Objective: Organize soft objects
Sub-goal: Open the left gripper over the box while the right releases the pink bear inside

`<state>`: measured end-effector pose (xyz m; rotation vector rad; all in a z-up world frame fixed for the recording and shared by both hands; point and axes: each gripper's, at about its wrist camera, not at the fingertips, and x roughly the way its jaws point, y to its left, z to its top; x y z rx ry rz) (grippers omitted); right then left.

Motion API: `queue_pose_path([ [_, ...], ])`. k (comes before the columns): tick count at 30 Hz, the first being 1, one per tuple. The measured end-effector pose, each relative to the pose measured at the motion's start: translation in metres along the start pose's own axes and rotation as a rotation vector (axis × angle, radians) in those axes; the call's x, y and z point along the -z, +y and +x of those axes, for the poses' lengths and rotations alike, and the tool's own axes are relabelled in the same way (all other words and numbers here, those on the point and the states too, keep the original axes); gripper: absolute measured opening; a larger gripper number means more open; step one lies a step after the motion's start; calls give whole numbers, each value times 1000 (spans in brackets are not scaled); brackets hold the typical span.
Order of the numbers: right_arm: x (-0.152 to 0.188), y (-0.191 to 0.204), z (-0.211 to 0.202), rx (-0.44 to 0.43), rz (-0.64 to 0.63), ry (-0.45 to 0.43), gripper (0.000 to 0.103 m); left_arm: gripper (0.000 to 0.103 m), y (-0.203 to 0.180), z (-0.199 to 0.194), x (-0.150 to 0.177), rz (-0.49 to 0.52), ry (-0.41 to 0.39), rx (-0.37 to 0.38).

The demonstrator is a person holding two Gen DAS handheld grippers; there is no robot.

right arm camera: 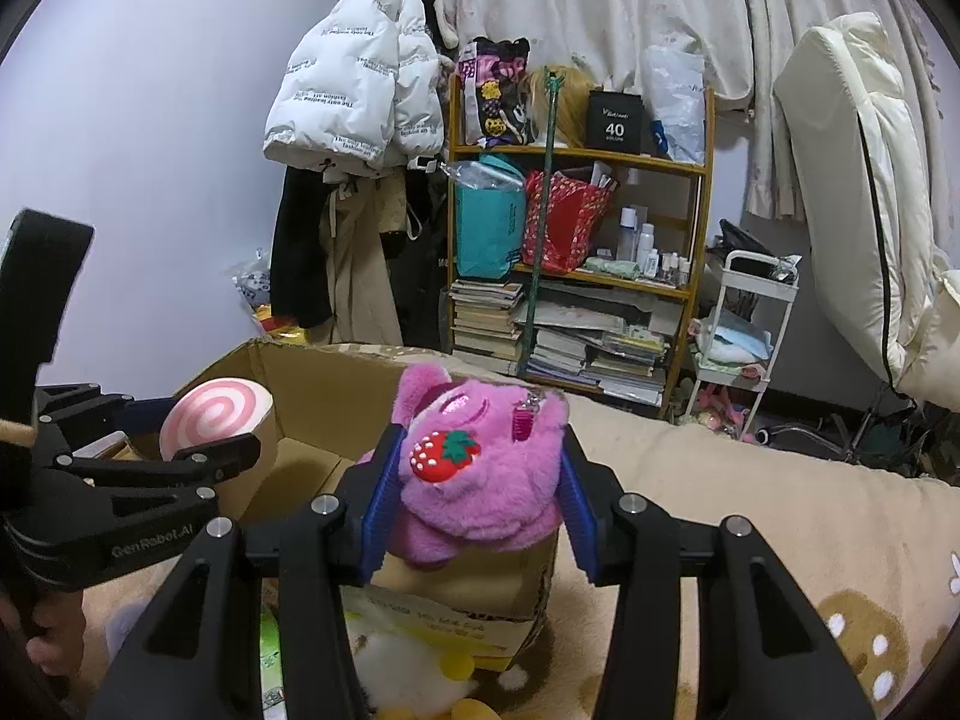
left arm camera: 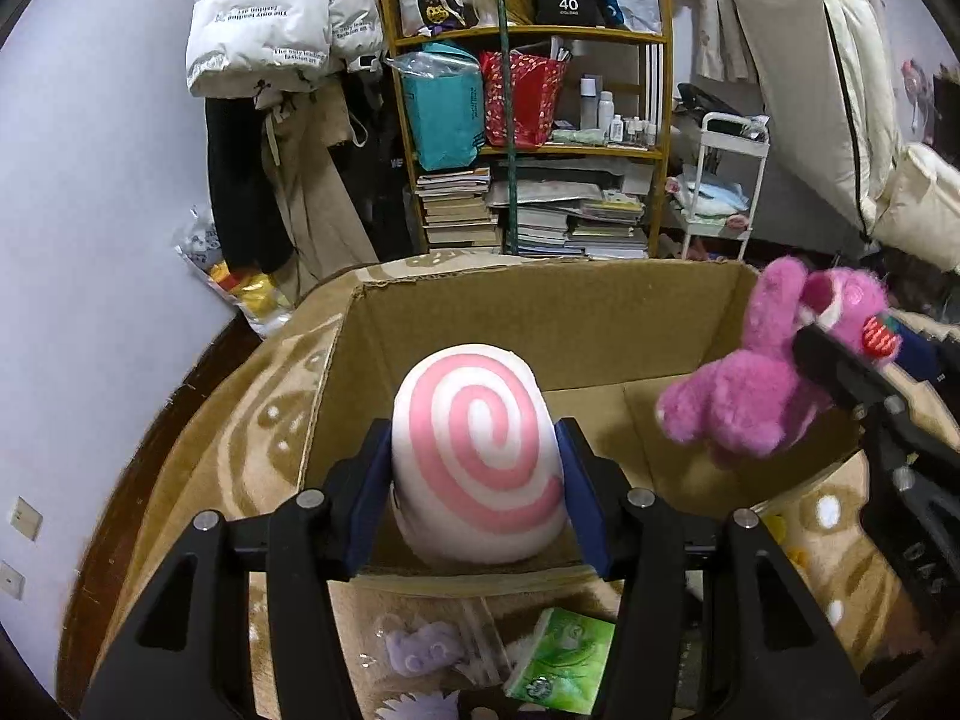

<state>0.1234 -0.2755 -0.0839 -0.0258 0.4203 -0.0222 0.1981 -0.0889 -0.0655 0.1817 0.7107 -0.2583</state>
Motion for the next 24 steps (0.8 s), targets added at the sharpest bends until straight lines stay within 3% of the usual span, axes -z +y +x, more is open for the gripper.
queue_pose_path([
  [6,-1,5,2,-22,-8,21,51,59,2,-11,-1,3,-28,-38],
  [8,0,5,3,-36,-4,32,52,70,3,-16,-2,0,-34,-56],
  [12,0,4,2,-52,2,42,53,72,10,-27,0,-16,-43,-76],
  [14,-1,4,1,-63,4,39,59,78,14,-32,0,-20,-48,-90],
  [16,-3,4,-5,-70,8,19,71,79,18,-38,2,-30,-55,-100],
  [24,-9,4,-35,-76,33,-33,91,84,29,-61,3,-51,-30,-129],
])
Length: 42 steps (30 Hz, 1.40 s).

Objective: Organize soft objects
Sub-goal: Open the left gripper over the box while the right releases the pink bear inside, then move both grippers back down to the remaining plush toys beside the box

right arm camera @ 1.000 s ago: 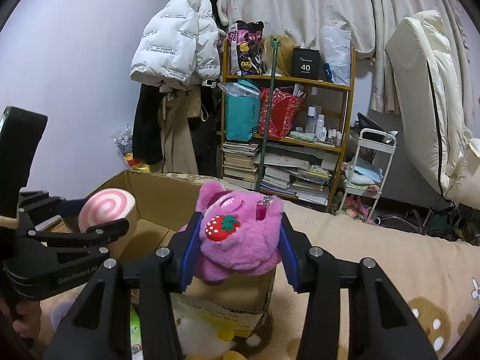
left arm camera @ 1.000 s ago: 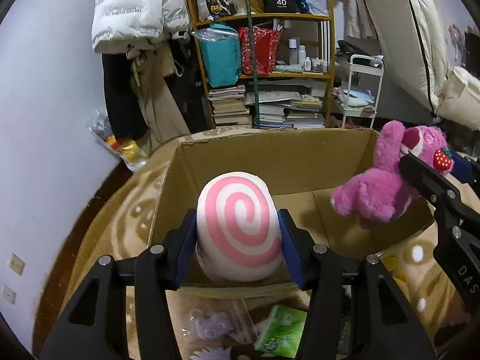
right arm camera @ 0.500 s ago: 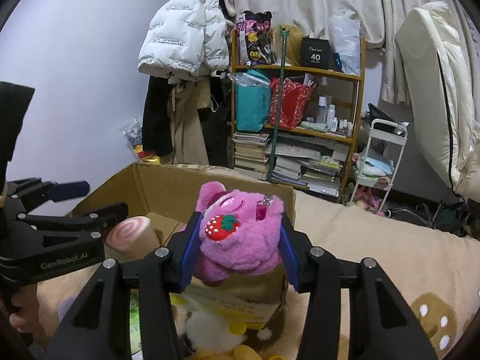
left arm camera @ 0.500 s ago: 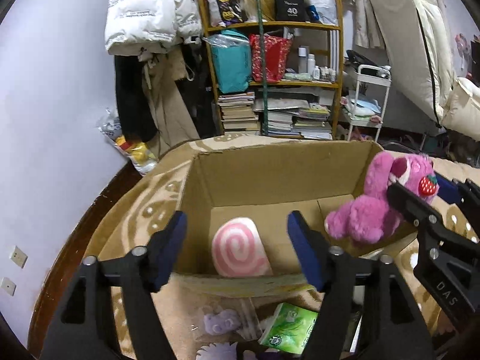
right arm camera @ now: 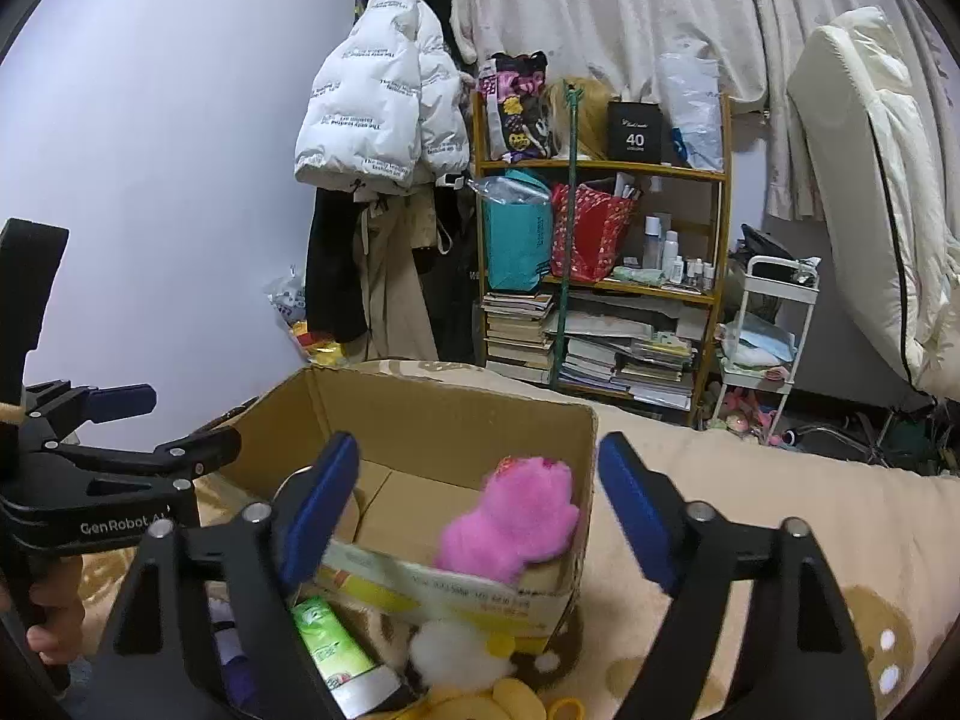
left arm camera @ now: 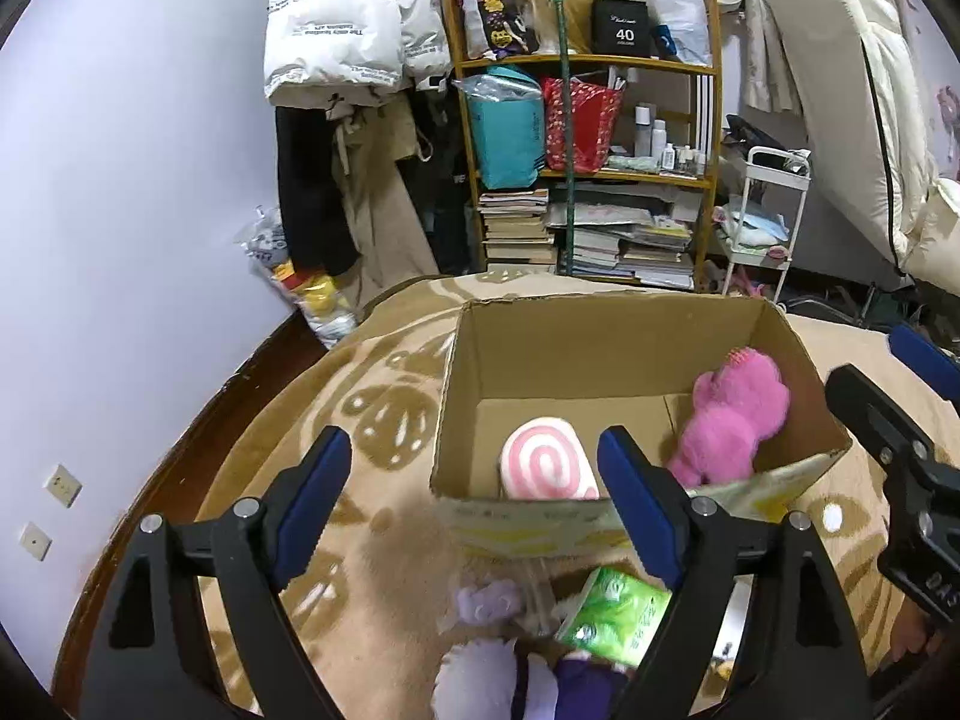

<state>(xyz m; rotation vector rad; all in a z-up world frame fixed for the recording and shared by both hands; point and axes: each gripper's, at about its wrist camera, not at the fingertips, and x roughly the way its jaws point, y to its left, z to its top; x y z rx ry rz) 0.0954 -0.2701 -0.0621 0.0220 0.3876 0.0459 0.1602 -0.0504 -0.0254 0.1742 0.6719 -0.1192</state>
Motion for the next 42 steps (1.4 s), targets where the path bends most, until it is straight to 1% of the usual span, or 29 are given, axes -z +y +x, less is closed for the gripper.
queue_pose_path([
  [2,1,1,-7,0,8,0,93,86,0,-9,1,1,0,-2],
  [4,1,3,-15,-2,12,3,95,93,2,-20,5,-4,-1,4],
  [5,1,4,-19,-3,11,3,98,94,2,-24,6,-6,-2,6],
  [6,2,6,-24,-1,12,0,103,94,2,-29,8,-2,-1,8],
  [11,3,6,-45,-1,39,-8,103,94,2,-48,15,34,12,-6],
  [14,4,6,-57,-2,47,-6,103,95,9,-56,20,12,40,15],
  [17,7,7,-67,4,46,-6,103,95,15,-62,27,-1,58,10],
  [22,13,11,-80,0,47,1,103,95,21,-71,39,-10,93,22],
  [26,22,15,-87,4,49,30,103,95,20,-76,47,-6,99,14],
  [28,24,15,-90,26,47,40,103,95,21,-76,51,-6,109,16],
  [30,26,11,-94,51,46,41,103,95,21,-75,54,-7,116,16],
  [33,28,2,-96,57,73,57,103,95,23,-72,56,-16,131,23],
  [36,31,-7,-92,80,102,81,103,95,26,-67,59,-24,148,19],
  [38,32,-11,-88,83,118,103,103,95,27,-64,61,-27,151,10],
  [42,38,-17,-74,85,144,164,103,95,28,-54,64,-34,179,20],
])
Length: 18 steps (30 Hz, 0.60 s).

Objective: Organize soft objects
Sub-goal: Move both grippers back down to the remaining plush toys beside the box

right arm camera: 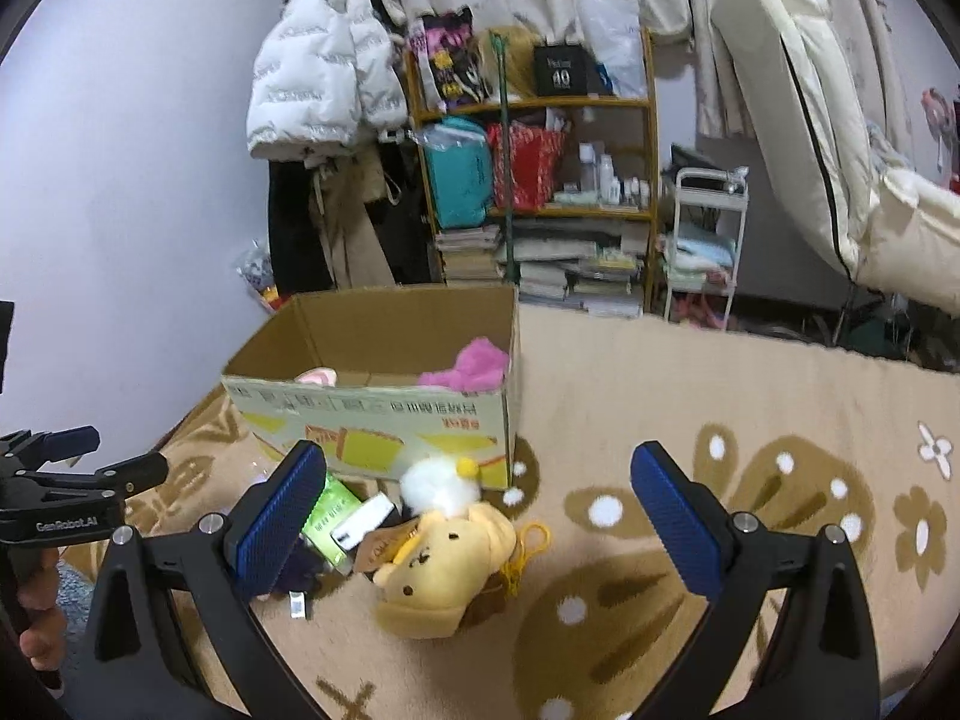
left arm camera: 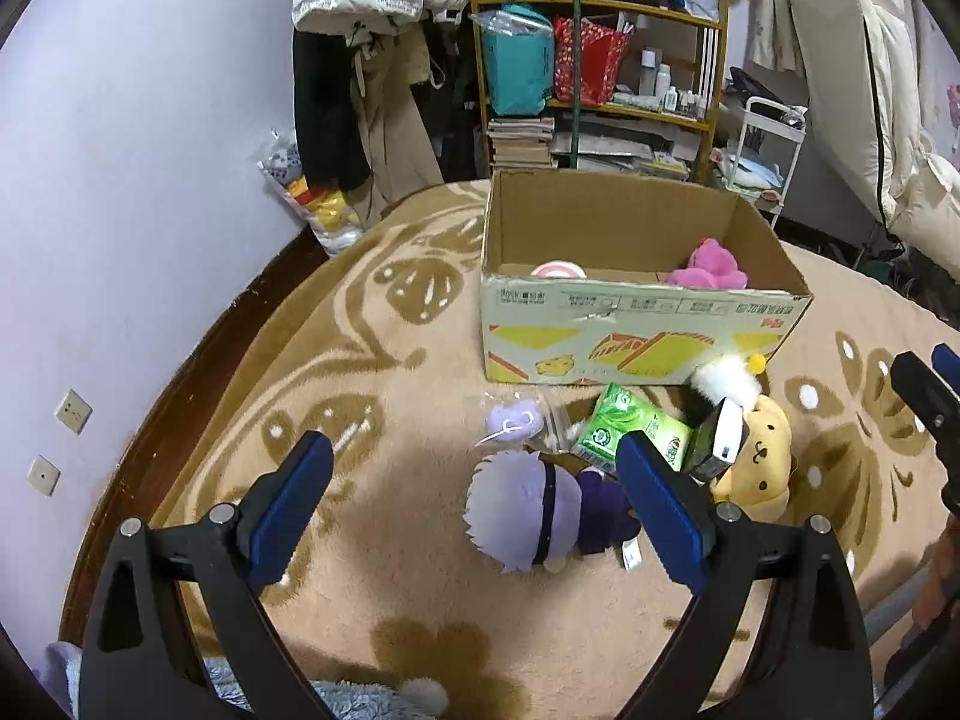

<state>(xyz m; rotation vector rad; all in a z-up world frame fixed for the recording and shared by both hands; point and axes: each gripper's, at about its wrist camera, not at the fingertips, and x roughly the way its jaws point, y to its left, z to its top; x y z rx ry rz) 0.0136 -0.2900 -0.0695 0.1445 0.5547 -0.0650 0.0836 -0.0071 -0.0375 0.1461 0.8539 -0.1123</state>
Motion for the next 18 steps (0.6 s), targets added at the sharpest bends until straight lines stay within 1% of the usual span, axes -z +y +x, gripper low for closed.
queue_pose_path([
  [7,8,-6,28,-33,47,91,103,95,-1,25,2,9,67,10],
  [12,16,-5,47,-33,57,151,103,95,-1,41,5,6,122,31],
  [15,18,-1,56,-24,42,174,103,95,-2,49,7,4,151,37],
  [18,23,2,68,11,22,213,103,95,-3,57,9,-2,178,40],
])
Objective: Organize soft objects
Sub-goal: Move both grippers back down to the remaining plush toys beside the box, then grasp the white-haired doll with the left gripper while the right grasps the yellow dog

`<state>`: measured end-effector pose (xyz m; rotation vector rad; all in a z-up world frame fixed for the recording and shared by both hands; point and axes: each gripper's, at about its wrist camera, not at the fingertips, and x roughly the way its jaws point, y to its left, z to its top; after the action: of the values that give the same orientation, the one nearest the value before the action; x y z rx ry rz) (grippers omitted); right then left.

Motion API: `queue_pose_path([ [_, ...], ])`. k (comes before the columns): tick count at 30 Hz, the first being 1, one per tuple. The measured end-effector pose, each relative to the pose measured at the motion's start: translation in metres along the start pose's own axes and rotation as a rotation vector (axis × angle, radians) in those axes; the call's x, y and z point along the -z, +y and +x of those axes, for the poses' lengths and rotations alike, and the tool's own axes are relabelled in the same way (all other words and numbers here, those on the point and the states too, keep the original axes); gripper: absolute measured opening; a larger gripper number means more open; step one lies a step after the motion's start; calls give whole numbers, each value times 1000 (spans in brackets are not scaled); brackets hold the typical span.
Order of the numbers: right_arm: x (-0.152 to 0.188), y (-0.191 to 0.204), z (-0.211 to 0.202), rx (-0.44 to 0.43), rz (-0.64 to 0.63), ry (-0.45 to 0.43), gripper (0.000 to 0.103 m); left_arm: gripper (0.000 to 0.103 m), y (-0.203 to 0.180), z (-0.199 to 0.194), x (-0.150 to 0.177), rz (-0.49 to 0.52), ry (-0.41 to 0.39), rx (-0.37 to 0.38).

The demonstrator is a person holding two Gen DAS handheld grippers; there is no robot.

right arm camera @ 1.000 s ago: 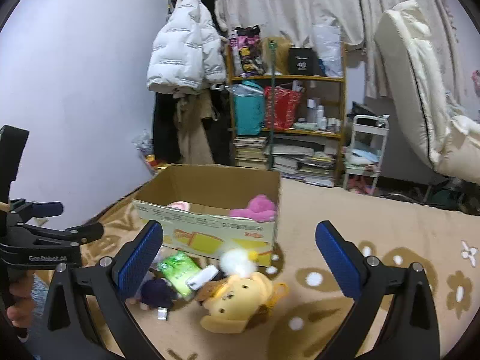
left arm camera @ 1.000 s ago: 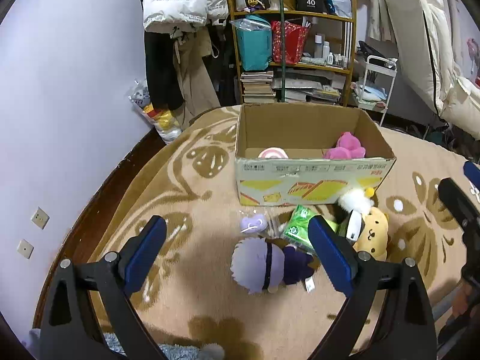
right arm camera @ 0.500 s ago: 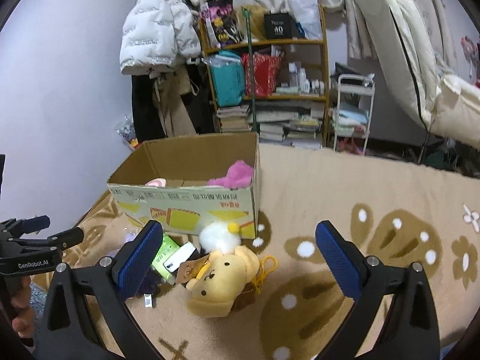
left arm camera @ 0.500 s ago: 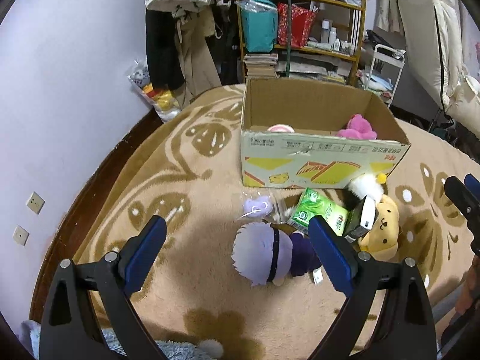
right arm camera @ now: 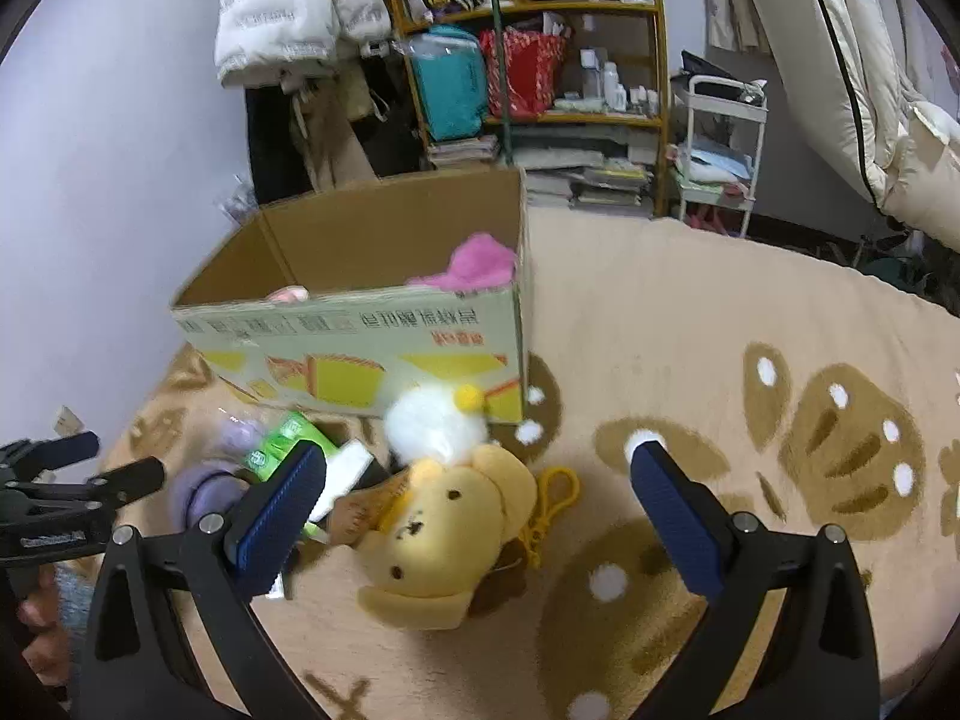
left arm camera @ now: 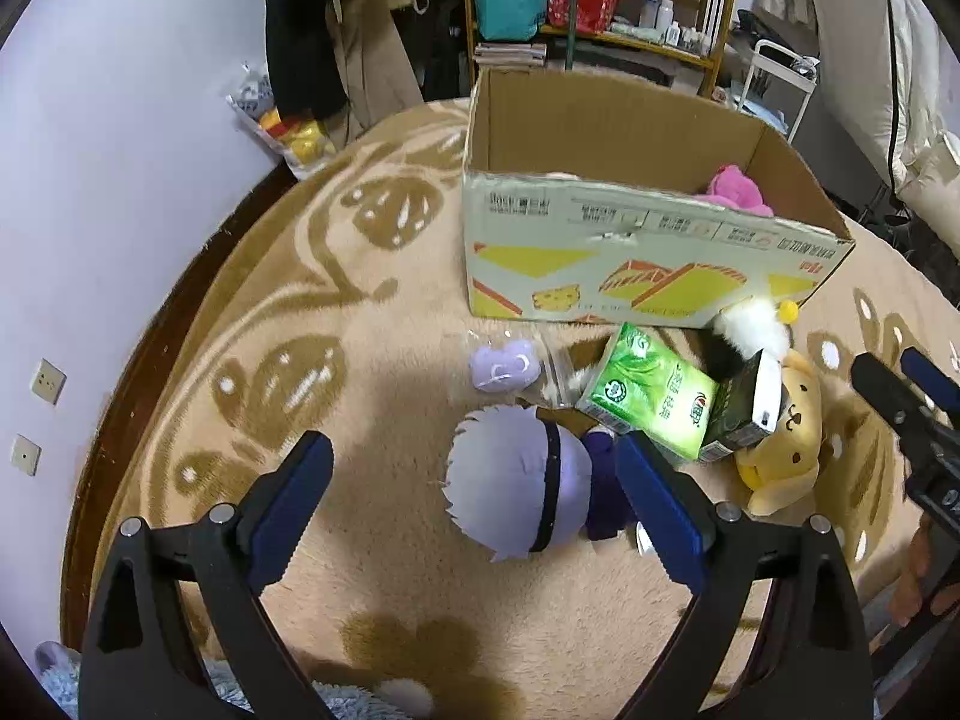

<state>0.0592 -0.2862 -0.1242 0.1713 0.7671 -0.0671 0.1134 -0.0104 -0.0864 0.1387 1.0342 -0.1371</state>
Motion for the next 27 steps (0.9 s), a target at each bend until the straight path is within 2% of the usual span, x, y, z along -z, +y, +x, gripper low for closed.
queue_pose_path([
  [3,3,-1,15,14,10,63,103,95,-4,7,1,18,17,-17],
  [10,11,-11,40,39,53,169,103,95,-8,24,2,39,75,1],
  [18,16,-9,57,51,35,223,103,95,0,54,3,-2,180,33],
  [27,22,-8,66,45,41,247,103,100,-9,68,9,36,214,20],
])
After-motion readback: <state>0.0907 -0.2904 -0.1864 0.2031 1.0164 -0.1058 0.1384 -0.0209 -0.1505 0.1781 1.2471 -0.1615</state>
